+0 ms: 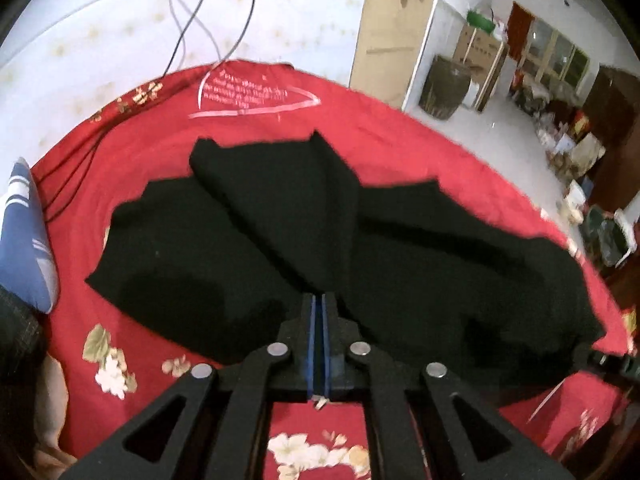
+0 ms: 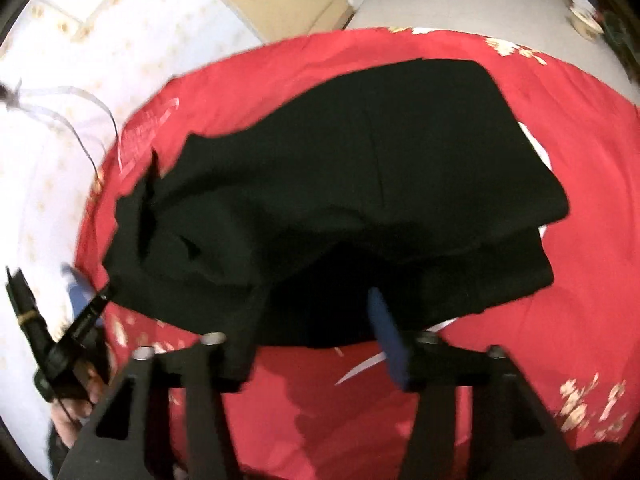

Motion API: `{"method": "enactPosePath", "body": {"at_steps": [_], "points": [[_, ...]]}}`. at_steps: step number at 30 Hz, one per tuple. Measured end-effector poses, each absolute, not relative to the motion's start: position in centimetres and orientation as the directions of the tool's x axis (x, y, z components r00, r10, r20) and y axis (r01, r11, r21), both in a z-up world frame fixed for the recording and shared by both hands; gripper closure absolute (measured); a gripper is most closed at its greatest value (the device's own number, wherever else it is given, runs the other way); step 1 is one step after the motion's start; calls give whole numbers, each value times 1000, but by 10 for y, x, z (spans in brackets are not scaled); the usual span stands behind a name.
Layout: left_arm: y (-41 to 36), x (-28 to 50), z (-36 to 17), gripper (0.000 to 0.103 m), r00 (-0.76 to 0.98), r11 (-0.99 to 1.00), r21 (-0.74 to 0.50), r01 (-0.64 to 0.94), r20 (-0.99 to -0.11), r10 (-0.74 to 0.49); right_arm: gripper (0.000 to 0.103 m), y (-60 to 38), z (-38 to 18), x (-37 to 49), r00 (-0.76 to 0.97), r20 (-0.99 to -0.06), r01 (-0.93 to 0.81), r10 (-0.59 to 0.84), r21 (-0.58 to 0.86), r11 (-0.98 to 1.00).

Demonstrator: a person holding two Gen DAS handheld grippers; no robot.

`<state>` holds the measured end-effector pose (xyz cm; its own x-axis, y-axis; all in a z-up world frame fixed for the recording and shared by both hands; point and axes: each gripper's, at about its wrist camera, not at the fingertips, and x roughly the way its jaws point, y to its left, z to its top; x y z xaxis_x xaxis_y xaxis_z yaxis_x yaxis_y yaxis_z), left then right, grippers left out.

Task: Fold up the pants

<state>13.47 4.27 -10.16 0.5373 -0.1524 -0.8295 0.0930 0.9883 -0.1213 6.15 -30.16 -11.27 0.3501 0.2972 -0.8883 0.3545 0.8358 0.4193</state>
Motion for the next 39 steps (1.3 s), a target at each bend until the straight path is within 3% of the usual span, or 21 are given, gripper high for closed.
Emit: {"method": "enactPosePath", "body": {"at_steps": [3, 11, 13, 15, 20, 21, 23, 25, 29, 34, 35, 37, 38, 39], "points": [[35, 150, -99, 66, 547, 987, -115, 115, -822, -160, 46, -309, -114, 56, 382, -873, 399, 303, 452, 798], [-6, 241, -124, 64, 541, 985, 74, 156, -841, -22, 46, -336, -132, 47, 402, -881, 574, 250, 455, 681], [-10, 257, -129, 67, 536, 984, 95, 152, -844, -1, 46, -342, -138, 44, 400, -884, 609, 244, 455, 650], [-12, 268, -132, 100, 540, 981, 133, 140, -841, 37, 46, -346, -143, 44, 403, -881, 629, 247, 463, 624], [10, 246, -116, 102, 608, 991, 70, 117, -794, -15, 48, -351, -148, 50, 429, -875, 652, 224, 472, 593], [20, 237, -111, 102, 625, 994, 45, 97, -780, -25, 51, -352, -149, 52, 431, -878, 656, 208, 463, 596], [44, 213, -104, 102, 645, 999, -13, 41, -763, -37, 79, -356, -150, 49, 427, -884, 670, 192, 452, 589], [71, 187, -103, 102, 653, 998, -53, -30, -757, -21, 84, -364, -154, 41, 441, -873, 681, 207, 476, 556], [118, 146, -118, 102, 615, 983, -90, -159, -788, 28, 87, -366, -151, 37, 475, -856, 678, 206, 505, 535], [113, 152, -119, 100, 591, 987, -126, -104, -806, -41, 87, -363, -151, 38, 472, -858, 666, 203, 498, 555], [102, 160, -117, 96, 591, 991, -113, -67, -805, -52, 87, -362, -152, 38, 470, -860, 666, 200, 494, 558], [71, 181, -114, 70, 590, 996, -82, 29, -803, -83, 87, -362, -152, 39, 468, -861, 667, 201, 493, 558], [56, 193, -115, 52, 588, 995, -70, 66, -803, -95, 87, -363, -153, 38, 468, -861, 668, 202, 494, 557], [43, 205, -117, 49, 583, 994, -60, 93, -806, -103, 87, -364, -154, 39, 466, -861, 670, 202, 493, 555]]}}
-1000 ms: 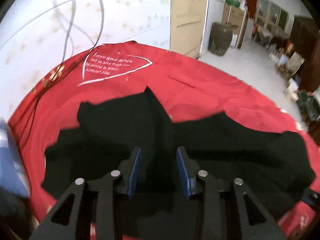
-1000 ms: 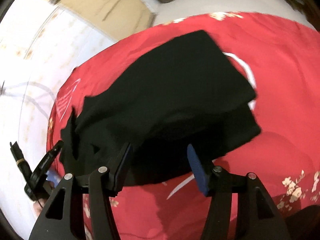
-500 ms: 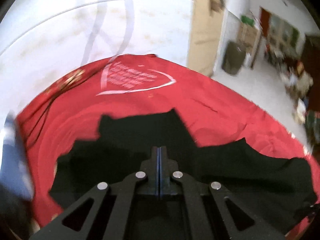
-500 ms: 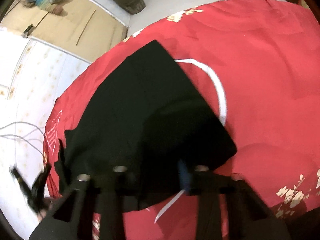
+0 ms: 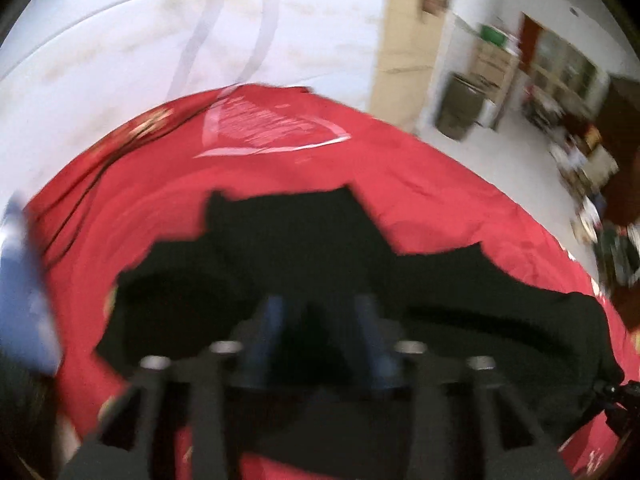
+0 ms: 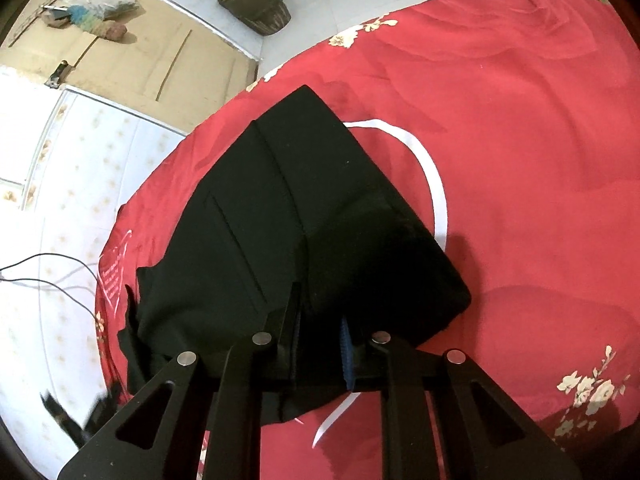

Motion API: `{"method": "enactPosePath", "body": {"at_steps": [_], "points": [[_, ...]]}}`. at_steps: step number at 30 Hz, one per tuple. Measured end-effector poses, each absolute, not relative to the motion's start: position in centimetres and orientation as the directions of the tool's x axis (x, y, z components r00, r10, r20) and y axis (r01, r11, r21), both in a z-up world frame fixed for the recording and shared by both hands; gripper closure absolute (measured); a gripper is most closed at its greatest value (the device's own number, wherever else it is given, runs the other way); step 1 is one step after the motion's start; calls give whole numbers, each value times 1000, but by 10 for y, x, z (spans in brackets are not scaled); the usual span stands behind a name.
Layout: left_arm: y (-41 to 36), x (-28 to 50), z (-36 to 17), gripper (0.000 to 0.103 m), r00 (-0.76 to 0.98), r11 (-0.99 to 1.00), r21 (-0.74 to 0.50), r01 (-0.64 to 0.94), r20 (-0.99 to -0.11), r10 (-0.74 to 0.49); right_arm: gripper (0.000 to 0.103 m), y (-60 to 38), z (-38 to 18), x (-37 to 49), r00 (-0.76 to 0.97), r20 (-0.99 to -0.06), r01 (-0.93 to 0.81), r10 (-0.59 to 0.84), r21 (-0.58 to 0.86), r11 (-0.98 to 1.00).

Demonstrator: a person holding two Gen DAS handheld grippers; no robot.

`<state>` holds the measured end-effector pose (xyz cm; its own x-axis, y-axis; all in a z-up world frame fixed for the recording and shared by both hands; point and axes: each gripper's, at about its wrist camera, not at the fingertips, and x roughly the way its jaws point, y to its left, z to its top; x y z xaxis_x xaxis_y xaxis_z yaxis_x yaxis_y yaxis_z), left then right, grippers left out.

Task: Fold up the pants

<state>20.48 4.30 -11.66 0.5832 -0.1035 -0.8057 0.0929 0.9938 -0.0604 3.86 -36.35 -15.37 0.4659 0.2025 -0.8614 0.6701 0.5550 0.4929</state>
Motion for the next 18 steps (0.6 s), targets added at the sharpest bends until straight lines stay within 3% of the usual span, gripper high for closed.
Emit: {"method": "enactPosePath", "body": {"at_steps": [5, 7, 8, 9, 13, 18], "points": [[-9, 268, -136, 49, 521, 990, 5, 142, -850, -70, 87, -363, -157, 41, 459, -866, 670, 200, 485, 562], [-21, 280, -148, 56, 491, 983, 69, 171, -871, -24, 87, -363, -158, 43, 458, -868, 669, 195, 480, 568], [-24, 282, -153, 80, 491, 977, 120, 175, -871, 19, 87, -363, -158, 44, 457, -868, 667, 192, 478, 572], [-23, 282, -155, 96, 490, 975, 146, 167, -871, 47, 87, -363, -158, 45, 458, -868, 666, 190, 477, 574], [14, 267, -143, 97, 526, 994, 83, 75, -850, 31, 90, -363, -159, 49, 456, -872, 663, 176, 465, 586], [88, 218, -105, 97, 623, 993, -94, -67, -782, -32, 95, -364, -151, 44, 498, -847, 647, 185, 506, 571]]}}
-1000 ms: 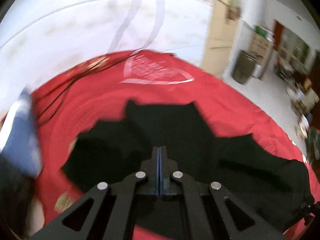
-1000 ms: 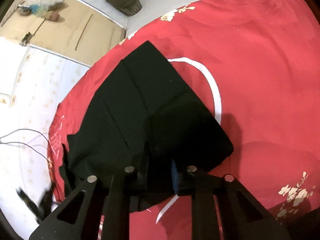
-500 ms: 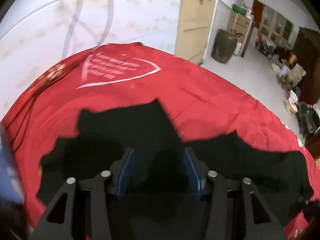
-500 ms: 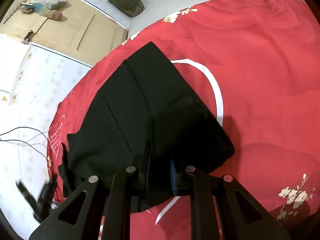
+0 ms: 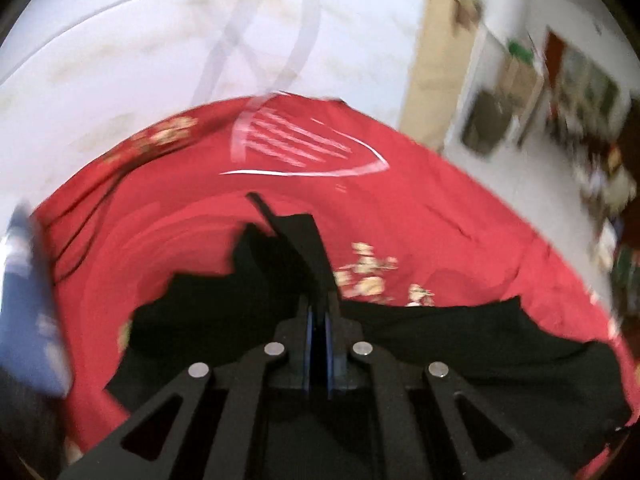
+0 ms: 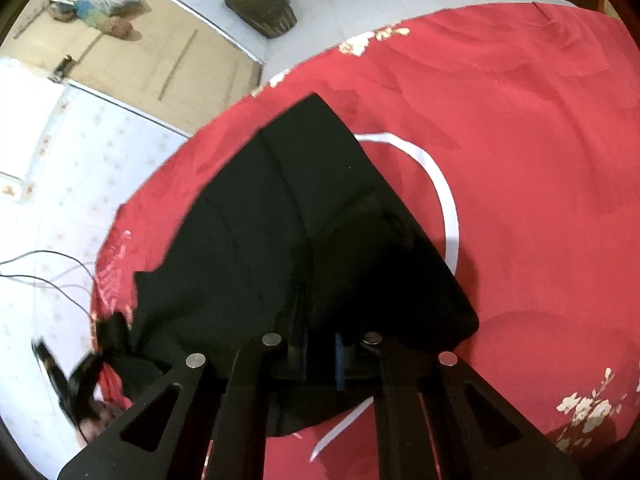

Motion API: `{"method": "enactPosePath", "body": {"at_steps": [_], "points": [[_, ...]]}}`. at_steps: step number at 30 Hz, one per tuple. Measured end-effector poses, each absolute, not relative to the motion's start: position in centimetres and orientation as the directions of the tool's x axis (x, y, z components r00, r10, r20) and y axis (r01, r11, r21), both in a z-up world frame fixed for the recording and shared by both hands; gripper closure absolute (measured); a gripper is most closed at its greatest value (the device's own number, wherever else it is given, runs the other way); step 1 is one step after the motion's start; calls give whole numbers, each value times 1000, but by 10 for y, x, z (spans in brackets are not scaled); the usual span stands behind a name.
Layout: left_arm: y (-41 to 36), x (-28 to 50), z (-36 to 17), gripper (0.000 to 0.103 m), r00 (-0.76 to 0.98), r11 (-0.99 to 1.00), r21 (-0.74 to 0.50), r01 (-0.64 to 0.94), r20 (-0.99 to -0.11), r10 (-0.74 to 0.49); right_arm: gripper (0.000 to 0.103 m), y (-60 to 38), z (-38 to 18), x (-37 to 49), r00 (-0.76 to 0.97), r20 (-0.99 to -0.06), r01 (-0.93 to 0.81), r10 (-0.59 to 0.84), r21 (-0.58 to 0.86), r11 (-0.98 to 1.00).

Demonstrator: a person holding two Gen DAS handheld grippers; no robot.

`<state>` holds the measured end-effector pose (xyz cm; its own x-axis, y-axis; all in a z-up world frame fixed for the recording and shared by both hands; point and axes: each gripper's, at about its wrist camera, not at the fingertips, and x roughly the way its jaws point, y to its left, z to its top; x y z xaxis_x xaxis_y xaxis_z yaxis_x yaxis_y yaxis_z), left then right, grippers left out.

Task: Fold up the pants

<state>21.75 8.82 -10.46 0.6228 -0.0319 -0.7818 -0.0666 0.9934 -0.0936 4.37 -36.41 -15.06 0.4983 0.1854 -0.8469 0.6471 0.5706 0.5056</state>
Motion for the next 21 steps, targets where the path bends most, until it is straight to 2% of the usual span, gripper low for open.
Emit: {"method": "enactPosePath", "body": {"at_steps": [5, 10, 13, 14, 17, 19, 21], "points": [[129, 162, -114, 97, 620, 976, -162, -145, -784, -38, 95, -366, -135, 34, 545, -820, 627, 175, 538, 563], [146, 147, -154, 92, 542, 957, -217, -194, -837, -80, 95, -364, -145, 32, 512, -834, 648, 204, 532, 545], [157, 143, -162, 92, 534, 930, -288, -230, -836, -127, 92, -368, -153, 32, 494, -838, 670, 233, 537, 512], [162, 144, -164, 89, 536, 918, -310, -247, -833, -137, 92, -368, -153, 30, 494, -837, 675, 235, 539, 503], [178, 142, -171, 69, 537, 874, -385, -296, -824, -181, 90, -369, -155, 30, 496, -835, 678, 236, 543, 495], [187, 142, -176, 67, 554, 840, -438, -320, -806, -209, 88, -369, -155, 31, 492, -839, 681, 232, 537, 498], [189, 145, -178, 68, 563, 841, -436, -321, -802, -200, 88, -370, -155, 31, 492, -840, 683, 230, 536, 496]]}}
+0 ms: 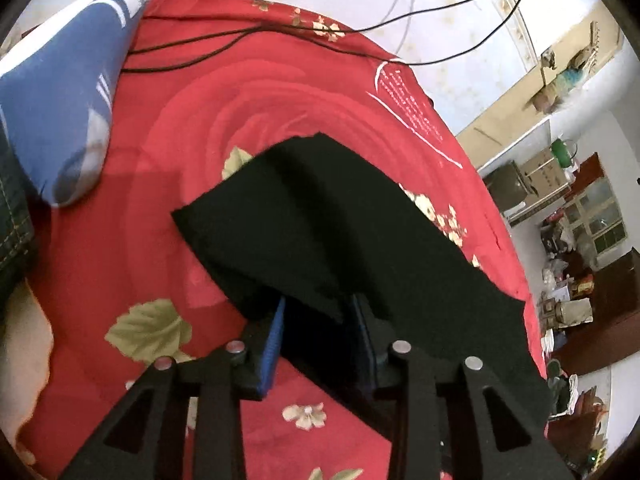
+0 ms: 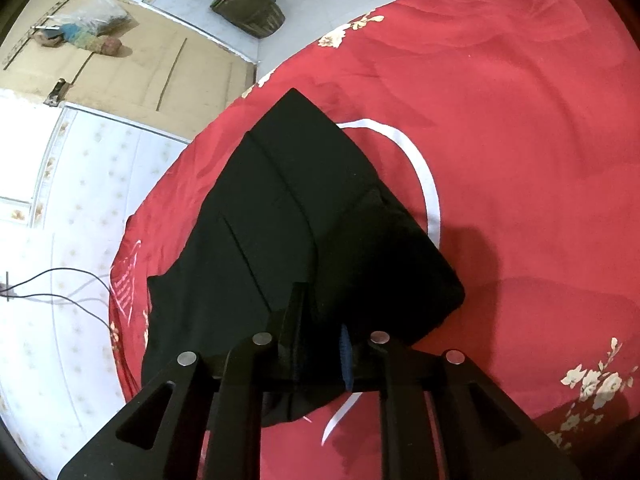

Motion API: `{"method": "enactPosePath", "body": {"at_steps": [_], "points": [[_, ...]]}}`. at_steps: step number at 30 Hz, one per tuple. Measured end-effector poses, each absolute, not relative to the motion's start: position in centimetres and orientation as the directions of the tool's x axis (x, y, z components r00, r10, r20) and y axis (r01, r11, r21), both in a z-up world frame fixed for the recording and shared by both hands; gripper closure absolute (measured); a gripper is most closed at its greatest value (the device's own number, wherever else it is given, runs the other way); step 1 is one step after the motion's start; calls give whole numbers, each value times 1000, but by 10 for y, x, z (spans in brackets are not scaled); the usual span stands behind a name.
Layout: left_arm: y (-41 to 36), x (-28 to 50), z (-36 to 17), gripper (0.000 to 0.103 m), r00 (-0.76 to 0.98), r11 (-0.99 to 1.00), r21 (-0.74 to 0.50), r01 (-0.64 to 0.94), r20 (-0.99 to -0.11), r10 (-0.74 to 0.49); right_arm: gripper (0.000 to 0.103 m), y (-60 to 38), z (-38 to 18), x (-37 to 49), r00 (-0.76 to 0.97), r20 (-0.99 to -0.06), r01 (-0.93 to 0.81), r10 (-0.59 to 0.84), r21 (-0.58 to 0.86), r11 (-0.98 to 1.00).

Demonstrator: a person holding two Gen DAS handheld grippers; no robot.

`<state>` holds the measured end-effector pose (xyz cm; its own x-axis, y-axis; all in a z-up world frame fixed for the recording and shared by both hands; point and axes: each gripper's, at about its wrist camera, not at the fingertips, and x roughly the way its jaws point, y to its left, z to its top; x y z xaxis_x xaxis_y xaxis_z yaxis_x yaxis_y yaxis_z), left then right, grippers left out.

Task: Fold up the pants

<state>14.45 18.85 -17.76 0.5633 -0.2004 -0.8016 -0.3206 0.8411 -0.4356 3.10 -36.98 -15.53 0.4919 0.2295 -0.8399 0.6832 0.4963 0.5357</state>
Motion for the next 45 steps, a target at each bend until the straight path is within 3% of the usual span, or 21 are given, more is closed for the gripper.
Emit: {"method": "enactPosePath", "body": {"at_steps": [2, 3, 4, 5, 7, 11, 14, 19, 22, 25, 29, 36, 37, 39, 42, 45], "points": [[180, 152, -175, 71, 559, 877, -376, -300, -814, -158, 88, -370, -156, 32, 490, -842, 683, 225, 531, 501], [178, 155, -174, 88, 555, 886, -351, -301, -821, -136, 88, -370, -156, 32, 488, -844, 684, 222, 528, 503], [177, 158, -175, 98, 546, 890, -334, -310, -829, -121, 88, -369, -157, 33, 484, -848, 686, 218, 522, 507], [177, 161, -176, 99, 526, 889, -322, -325, -843, -113, 89, -369, -157, 34, 480, -850, 686, 216, 517, 512], [177, 163, -171, 99, 519, 892, -294, -342, -851, -81, 95, -367, -154, 37, 470, -858, 680, 209, 503, 534], [165, 181, -140, 99, 552, 909, -294, -294, -829, -89, 96, -372, -146, 44, 487, -842, 669, 230, 530, 520], [153, 202, -91, 99, 633, 925, -321, -203, -763, -126, 96, -378, -122, 61, 543, -802, 626, 247, 583, 518], [144, 201, -25, 99, 762, 949, -303, -91, -635, -129, 96, -382, -48, 73, 719, -656, 459, 230, 696, 552], [161, 182, -59, 99, 710, 945, -291, -150, -697, -102, 96, -380, -51, 59, 694, -692, 499, 199, 661, 560], [177, 169, -118, 99, 588, 933, -264, -244, -806, -74, 96, -373, -107, 38, 531, -822, 642, 207, 549, 534], [187, 163, -174, 99, 466, 933, -212, -292, -883, -55, 96, -364, -156, 24, 393, -890, 714, 229, 453, 534], [175, 162, -167, 95, 456, 954, -121, -273, -890, 17, 94, -364, -153, 25, 339, -922, 741, 189, 385, 549], [175, 160, -163, 94, 454, 953, -96, -286, -890, 47, 89, -367, -150, 21, 344, -920, 748, 189, 390, 536], [180, 157, -154, 94, 463, 947, -70, -313, -882, 88, 82, -369, -135, 9, 342, -932, 777, 122, 354, 520], [180, 151, -134, 94, 493, 937, -40, -348, -857, 147, 82, -371, -104, -5, 388, -921, 781, -18, 319, 538], [168, 154, -116, 93, 546, 945, -40, -324, -823, 153, 82, -370, -90, 3, 438, -899, 719, -26, 332, 611]]}}
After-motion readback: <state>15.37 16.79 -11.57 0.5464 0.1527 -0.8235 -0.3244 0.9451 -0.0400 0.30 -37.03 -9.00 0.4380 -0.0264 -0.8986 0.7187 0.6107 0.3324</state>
